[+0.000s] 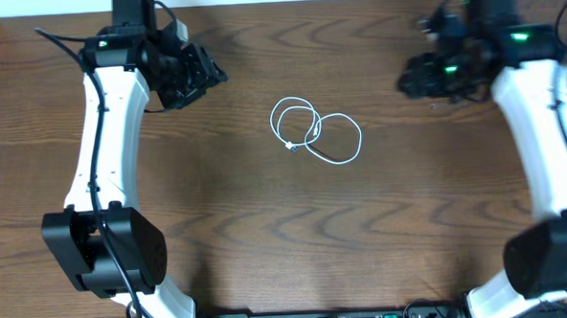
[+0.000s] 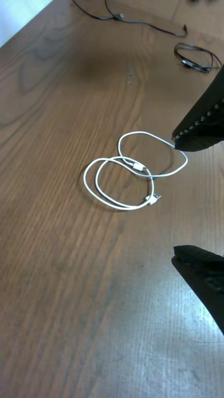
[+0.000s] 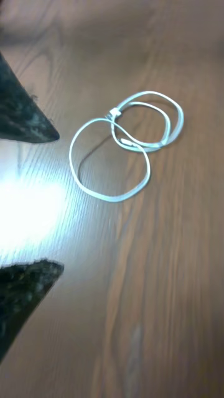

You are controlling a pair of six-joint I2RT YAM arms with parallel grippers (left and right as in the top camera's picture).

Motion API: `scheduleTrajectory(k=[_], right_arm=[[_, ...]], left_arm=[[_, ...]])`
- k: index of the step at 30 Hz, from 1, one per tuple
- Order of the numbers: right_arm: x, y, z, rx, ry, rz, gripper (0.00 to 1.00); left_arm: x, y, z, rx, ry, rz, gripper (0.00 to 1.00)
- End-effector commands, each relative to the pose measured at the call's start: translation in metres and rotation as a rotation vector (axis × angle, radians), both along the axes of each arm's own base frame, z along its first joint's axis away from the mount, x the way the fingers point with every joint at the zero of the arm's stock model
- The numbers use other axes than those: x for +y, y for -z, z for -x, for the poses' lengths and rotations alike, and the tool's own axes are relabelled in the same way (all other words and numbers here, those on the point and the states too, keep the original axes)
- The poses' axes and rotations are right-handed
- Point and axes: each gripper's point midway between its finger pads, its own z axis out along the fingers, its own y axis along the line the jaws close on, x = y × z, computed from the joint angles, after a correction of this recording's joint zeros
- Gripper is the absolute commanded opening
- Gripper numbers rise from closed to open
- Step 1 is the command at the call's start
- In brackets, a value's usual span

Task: Untangle cables
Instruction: 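Reach the right gripper to the white cable and grasp it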

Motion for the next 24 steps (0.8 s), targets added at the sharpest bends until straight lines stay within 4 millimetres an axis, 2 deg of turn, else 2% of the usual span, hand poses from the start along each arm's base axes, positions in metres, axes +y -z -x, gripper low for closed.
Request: scheduleTrajectory(k=[1, 5, 9, 11, 12, 14, 20, 24], right_arm=[[0.048, 0.025, 0.005, 0.055, -0.128, -0.029, 0.59], [0.089, 0.054, 0.012, 0.122, -0.184, -0.034, 0.6], [0.122, 0.08, 0.014, 0.177, -0.161, -0.048, 0.6], [0.13, 0.097, 0.013, 0.214, -0.088, -0.021, 0.6], [0.135, 0.113, 0.013, 0.259, -0.002, 0.001, 0.6], [0.15, 0.136, 0.016, 0.301, 0.025, 0.002, 0.59], [0.163, 0.169, 0.024, 0.351, 0.013, 0.028, 0.56], [0.17, 0.19, 0.021, 0.358, 0.019, 0.032, 0.5]], left_arm=[[0.006, -0.012, 0.002, -0.011, -0.03, 0.027, 0.54], [0.021, -0.01, 0.001, -0.006, -0.067, 0.012, 0.55], [0.039, -0.004, 0.006, 0.029, -0.111, -0.032, 0.55], [0.046, 0.0, 0.01, 0.048, -0.127, -0.061, 0.55], [0.051, 0.003, 0.014, 0.07, -0.14, -0.094, 0.55], [0.053, 0.005, 0.018, 0.088, -0.143, -0.106, 0.55], [0.053, 0.005, 0.018, 0.088, -0.143, -0.106, 0.55], [0.053, 0.006, 0.018, 0.089, -0.143, -0.106, 0.55]])
